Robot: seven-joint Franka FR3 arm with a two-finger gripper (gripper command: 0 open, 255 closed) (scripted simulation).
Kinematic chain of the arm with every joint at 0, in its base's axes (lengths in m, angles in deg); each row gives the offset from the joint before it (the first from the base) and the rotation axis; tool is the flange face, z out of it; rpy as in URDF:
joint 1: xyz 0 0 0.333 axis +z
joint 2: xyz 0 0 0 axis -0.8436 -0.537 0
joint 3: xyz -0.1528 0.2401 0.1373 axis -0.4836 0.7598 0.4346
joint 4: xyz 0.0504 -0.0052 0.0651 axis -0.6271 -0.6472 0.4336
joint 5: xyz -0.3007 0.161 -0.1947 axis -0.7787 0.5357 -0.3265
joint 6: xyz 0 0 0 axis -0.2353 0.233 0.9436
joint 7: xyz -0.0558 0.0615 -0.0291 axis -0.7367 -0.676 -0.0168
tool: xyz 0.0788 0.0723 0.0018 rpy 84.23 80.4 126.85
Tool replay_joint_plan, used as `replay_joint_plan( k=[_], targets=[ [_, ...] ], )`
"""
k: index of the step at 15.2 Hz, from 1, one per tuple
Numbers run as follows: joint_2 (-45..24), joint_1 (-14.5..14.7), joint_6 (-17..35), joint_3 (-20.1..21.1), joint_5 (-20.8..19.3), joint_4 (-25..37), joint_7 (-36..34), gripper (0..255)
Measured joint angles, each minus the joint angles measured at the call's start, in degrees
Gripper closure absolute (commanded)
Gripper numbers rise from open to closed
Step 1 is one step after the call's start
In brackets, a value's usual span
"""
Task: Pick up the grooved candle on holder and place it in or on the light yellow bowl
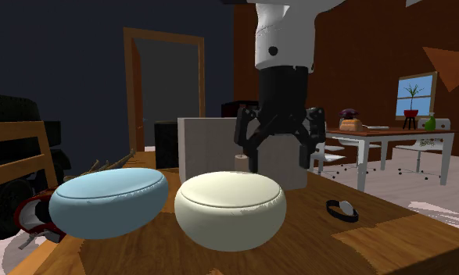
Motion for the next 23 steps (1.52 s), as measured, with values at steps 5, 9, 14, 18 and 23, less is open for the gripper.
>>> replay_joint_plan(
  k=[5, 9, 14, 18, 23],
  targets=[
    [-8.1, 0.3, 1.5, 1.1, 0.6, 5.5, -2.0, 0],
    [-18.3, 0.3, 1.4, 1.9, 0.8, 14.2, -4.0, 0],
    [-31.6, 0.2, 0.3, 2.6, 0.8, 26.7, -6.2, 0],
    [-39.5, 0.3, -1.2, 2.9, 0.7, 35.1, -7.7, 0],
    [-40.0, 0.4, 1.7, 3.0, 0.7, 32.9, -8.1, 0]
  ],
)
